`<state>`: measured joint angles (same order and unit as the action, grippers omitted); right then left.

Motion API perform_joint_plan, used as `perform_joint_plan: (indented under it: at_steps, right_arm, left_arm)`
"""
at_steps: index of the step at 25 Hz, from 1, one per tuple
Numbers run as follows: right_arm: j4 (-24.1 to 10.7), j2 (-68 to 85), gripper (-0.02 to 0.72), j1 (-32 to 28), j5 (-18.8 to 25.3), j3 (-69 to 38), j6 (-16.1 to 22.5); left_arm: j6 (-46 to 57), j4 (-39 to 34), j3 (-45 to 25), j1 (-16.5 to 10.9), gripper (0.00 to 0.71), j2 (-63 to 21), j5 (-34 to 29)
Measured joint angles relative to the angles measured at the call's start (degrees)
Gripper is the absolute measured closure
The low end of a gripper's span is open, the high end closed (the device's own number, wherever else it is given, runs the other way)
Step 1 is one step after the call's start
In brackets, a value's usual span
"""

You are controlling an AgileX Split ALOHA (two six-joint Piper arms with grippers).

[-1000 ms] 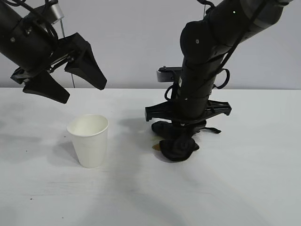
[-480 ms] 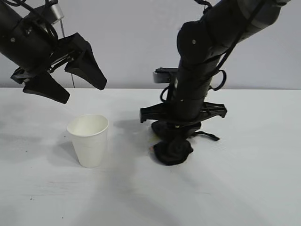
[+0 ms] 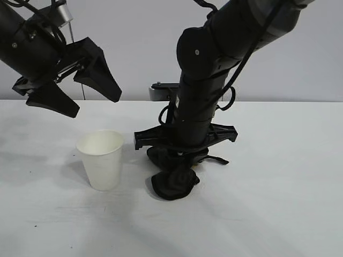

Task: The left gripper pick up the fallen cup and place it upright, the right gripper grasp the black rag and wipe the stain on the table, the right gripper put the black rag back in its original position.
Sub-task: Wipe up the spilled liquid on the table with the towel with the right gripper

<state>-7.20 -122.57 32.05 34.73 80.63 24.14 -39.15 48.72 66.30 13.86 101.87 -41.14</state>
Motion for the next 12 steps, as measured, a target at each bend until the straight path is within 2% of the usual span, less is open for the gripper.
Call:
perform_joint_plan:
  at_steps: [7,12]
  right_arm:
    - [-0.67,0.43,0.585,-7.57,0.0,-1.18,-0.42]
    - [-0.17,0.47,0.585,-7.17,0.0,-1.18,-2.29]
  left_arm:
    - [0.0,0.0,0.0,0.0,0.016,0.0,-0.02]
    - [0.0,0.0,0.0,0.0,0.016,0.0,-0.02]
